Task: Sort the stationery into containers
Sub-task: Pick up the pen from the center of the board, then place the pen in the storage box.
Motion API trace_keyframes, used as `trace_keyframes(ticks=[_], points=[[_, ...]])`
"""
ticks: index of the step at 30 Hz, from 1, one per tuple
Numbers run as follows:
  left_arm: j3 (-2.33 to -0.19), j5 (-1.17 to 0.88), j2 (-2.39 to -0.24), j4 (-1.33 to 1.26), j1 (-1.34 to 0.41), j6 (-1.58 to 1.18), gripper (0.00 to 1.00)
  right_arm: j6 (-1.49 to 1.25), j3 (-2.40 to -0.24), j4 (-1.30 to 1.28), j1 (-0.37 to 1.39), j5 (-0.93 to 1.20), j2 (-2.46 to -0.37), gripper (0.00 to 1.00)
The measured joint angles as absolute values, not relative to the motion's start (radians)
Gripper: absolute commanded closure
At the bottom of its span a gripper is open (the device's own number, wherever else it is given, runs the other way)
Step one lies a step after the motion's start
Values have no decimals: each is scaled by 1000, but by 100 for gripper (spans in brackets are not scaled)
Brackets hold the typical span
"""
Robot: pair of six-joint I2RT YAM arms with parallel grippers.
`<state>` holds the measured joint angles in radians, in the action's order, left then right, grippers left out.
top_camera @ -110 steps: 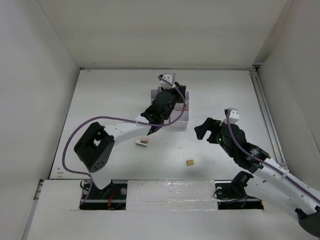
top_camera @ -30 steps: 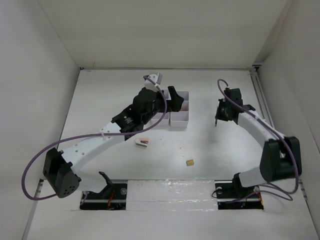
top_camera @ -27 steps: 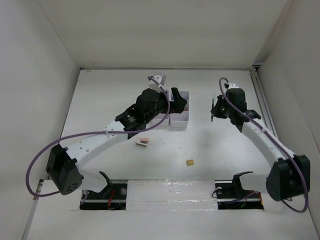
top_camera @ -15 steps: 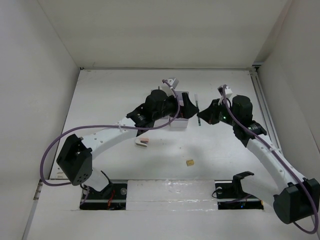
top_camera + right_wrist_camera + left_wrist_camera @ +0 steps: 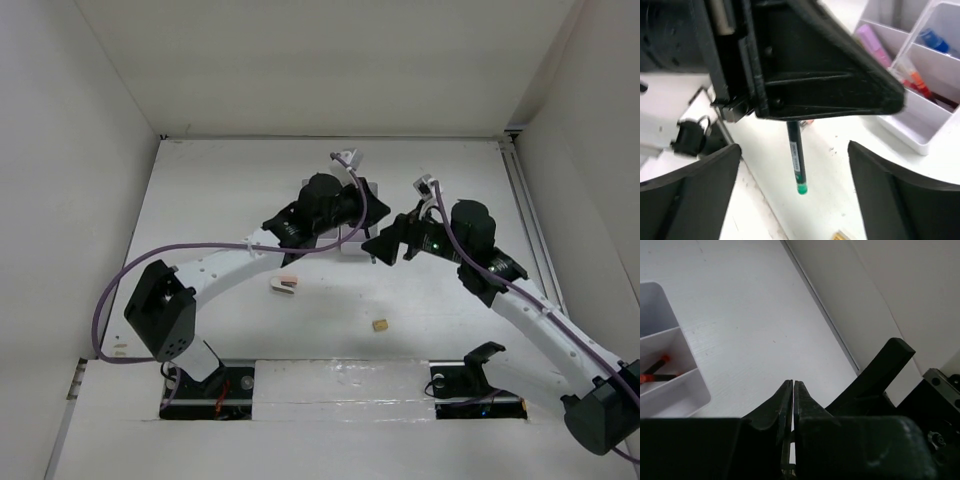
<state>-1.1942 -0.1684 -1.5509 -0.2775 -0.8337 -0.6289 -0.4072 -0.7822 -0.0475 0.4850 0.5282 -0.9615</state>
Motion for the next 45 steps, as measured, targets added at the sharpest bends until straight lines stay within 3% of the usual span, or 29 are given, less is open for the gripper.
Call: trace_keyframes(ticks=[13, 26, 40, 45], points=[[-1150, 238, -1556, -458, -829, -553, 100, -463, -678, -133, 484, 128, -858, 0], [-1187, 661, -1825, -691, -869, -451, 100, -468, -613, -223, 484, 86, -701, 0], [-1284, 780, -1934, -783, -868, -458, 100, -468, -591, -255, 484, 110, -675, 0], [-1329, 786, -1989, -779, -867, -472, 83, -468, -591, -256, 484, 115, -671, 0]])
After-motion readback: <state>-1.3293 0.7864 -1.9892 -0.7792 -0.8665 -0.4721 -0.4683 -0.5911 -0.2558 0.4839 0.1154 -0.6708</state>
